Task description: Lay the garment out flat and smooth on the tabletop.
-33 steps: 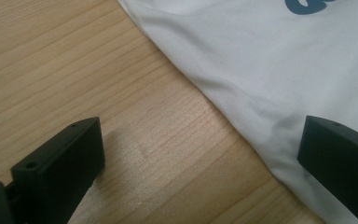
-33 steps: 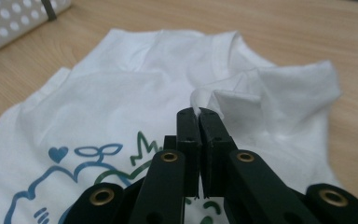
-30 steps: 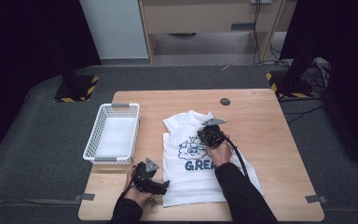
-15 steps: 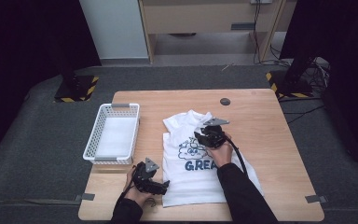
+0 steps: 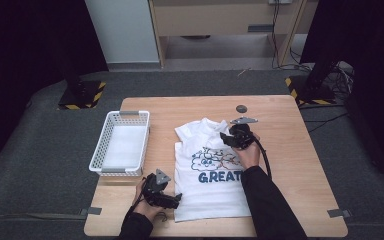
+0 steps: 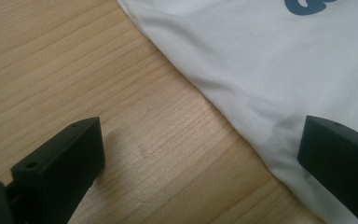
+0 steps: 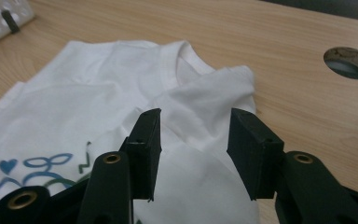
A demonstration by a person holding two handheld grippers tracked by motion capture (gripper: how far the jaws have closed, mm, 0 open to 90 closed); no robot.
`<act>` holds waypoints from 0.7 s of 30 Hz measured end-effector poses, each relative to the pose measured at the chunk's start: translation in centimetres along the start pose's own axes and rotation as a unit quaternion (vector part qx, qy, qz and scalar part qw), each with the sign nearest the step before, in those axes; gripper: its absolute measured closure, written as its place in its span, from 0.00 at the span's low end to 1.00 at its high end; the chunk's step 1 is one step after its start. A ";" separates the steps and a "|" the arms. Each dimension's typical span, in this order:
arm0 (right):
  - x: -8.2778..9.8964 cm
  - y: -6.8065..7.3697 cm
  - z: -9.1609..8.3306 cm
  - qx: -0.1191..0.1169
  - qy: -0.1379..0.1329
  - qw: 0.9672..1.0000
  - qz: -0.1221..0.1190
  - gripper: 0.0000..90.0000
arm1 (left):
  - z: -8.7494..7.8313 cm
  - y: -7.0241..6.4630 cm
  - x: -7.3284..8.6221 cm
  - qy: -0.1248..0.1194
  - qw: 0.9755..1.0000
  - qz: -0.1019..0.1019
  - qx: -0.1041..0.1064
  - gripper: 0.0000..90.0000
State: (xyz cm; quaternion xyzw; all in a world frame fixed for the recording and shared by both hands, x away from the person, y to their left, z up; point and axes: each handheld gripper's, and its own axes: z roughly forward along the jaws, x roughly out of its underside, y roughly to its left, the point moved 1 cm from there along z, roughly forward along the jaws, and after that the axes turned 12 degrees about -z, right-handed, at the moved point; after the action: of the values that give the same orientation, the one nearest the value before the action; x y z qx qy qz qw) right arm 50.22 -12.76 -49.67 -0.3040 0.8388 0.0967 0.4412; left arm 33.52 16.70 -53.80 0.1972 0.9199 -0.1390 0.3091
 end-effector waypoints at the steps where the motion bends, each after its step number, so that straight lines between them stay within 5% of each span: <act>1: 0.2 -0.2 0.2 0.002 0.006 1.000 -0.001 0.60 | 0.0 0.0 0.0 0.000 1.000 0.000 0.000 0.00; 11: 1.7 -0.4 2.1 -0.003 0.050 0.999 -0.020 0.60 | 0.0 0.0 0.0 0.000 1.000 0.001 0.001 0.00; 21: 1.9 0.0 1.9 -0.013 0.090 0.995 -0.034 0.93 | 0.0 0.0 0.0 0.000 1.000 -0.001 -0.001 0.00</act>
State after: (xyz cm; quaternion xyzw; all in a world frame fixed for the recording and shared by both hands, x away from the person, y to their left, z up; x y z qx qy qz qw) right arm 50.75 -12.73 -52.30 -0.3456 0.8628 0.0645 0.3634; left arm 33.51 16.69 -53.81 0.1962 0.9200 -0.1388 0.3095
